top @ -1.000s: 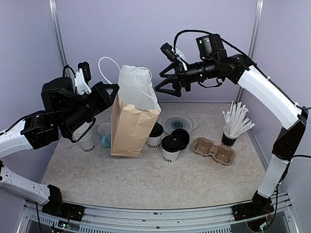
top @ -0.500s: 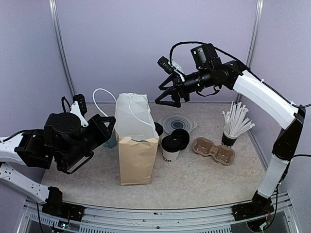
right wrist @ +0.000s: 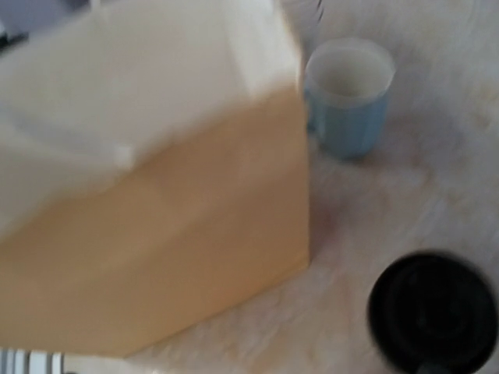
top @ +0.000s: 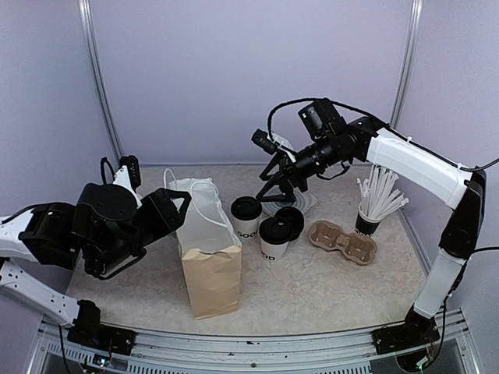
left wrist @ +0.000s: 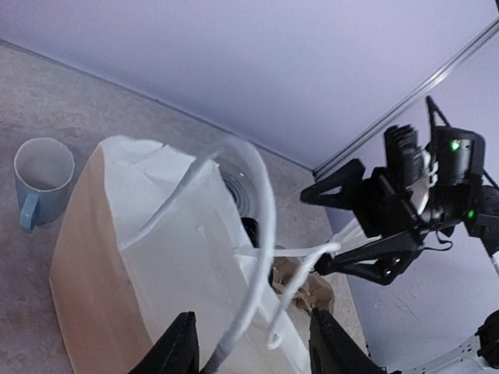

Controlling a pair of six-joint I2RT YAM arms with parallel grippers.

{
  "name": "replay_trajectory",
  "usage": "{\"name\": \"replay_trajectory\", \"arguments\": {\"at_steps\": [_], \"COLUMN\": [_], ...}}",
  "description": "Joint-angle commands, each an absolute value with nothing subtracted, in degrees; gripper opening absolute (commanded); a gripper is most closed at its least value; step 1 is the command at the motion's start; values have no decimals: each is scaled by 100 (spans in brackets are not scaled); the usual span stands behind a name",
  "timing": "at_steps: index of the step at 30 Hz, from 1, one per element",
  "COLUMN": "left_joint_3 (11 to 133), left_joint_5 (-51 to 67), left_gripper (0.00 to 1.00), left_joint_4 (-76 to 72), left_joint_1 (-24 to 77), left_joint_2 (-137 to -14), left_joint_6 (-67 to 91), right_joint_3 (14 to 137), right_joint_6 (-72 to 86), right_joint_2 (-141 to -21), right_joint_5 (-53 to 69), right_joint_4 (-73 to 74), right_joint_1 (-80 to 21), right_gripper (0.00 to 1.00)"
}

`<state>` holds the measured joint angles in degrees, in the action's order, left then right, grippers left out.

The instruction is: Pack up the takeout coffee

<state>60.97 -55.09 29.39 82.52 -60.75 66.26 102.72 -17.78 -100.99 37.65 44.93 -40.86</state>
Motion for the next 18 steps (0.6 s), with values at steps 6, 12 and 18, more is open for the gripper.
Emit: {"name": "replay_trajectory", "arguments": {"at_steps": [6, 12, 18], "left_joint_3": [7522, 8349, 8415], "left_joint_5": [-5371, -3559, -1508], "left_gripper": [60, 65, 67], "left_joint_4": [3506, 4690, 4898], "left_joint_1": [8209, 6790, 4517], "left_joint_2": [-5435, -5664, -6154], "left_joint_6": [3082, 313, -739], "right_joint_3": [9606, 9283, 9572], "right_joint_6": [-2361, -2951, -3848], "right_joint_2": [-9553, -9242, -9116], "right_joint_5": [4026, 4167, 3413], "right_joint_4": [4787, 4839, 4923], "right_joint_1": [-4183, -4278, -5520], "right_gripper": [92, 88, 79]}}
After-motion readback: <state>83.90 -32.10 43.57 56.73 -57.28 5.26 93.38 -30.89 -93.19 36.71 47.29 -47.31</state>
